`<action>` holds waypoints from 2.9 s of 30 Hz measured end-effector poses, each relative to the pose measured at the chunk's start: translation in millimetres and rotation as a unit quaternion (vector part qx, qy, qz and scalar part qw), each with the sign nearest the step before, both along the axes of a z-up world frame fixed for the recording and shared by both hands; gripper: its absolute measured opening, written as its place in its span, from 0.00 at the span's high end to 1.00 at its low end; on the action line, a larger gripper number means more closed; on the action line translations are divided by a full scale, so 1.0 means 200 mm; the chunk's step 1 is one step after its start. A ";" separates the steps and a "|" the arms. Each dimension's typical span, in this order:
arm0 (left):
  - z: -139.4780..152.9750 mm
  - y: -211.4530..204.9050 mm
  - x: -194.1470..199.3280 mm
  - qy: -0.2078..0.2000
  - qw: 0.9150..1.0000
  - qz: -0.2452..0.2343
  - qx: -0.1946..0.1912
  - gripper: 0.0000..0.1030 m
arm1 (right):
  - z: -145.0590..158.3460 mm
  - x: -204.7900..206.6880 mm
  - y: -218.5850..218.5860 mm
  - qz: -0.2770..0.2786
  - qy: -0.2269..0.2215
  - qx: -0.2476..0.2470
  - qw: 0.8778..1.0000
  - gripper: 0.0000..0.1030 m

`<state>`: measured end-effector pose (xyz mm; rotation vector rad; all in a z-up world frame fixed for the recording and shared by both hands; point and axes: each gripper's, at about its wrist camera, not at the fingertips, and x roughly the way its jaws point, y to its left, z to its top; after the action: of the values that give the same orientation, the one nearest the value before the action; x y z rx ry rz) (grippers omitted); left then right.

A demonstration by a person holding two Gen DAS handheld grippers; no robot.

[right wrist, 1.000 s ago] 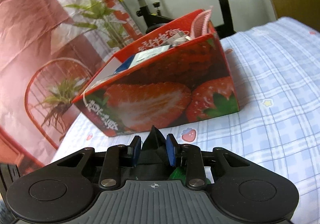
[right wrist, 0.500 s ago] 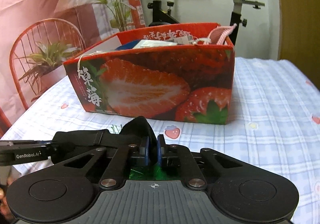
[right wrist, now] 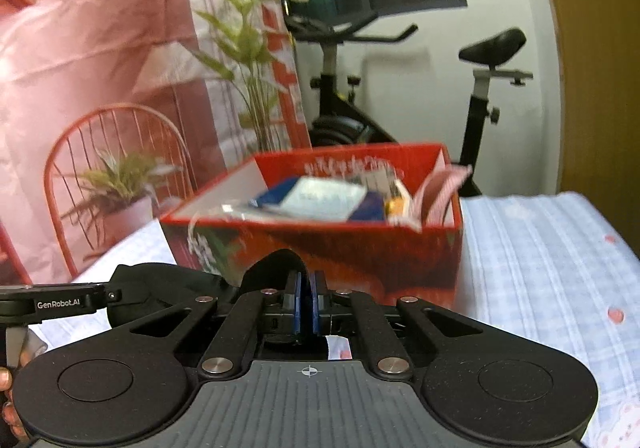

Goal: Organize soft objects
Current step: 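Lift the black eye mask with both grippers and carry it over the box, then open both grippers to drop the eye mask into the box, then move both tools down to the green felt pouch on the bed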

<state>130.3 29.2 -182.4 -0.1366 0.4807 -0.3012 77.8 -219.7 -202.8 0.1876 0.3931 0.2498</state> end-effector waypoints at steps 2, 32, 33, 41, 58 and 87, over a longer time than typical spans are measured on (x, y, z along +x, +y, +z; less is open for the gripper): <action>0.05 -0.01 0.00 -0.012 1.000 -0.002 0.003 0.88 | 0.05 -0.01 -0.01 0.000 -0.012 0.003 1.000 0.95; 0.26 -0.34 0.68 -0.004 0.994 -0.052 0.096 0.89 | 0.25 0.69 -0.08 -0.035 0.001 -0.039 0.999 0.96; 0.23 -0.35 0.72 0.019 0.993 -0.058 0.097 0.89 | 0.22 0.72 -0.07 -0.034 0.013 -0.040 0.999 0.96; 0.12 -0.35 0.84 0.070 0.988 -0.071 0.119 0.89 | 0.07 0.83 -0.05 -0.038 0.070 -0.040 0.996 0.96; 0.26 -0.34 0.71 0.036 0.989 -0.082 0.119 0.34 | 0.17 0.73 -0.03 -0.053 0.027 -0.100 0.993 0.63; 0.33 -0.14 0.06 -0.003 0.995 -0.047 0.089 0.00 | 0.24 0.05 -0.07 -0.051 -0.026 -0.062 0.996 0.00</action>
<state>141.4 0.6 -116.4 0.0600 0.5068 -0.3493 87.8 -233.9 -155.7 0.0788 0.3458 0.1279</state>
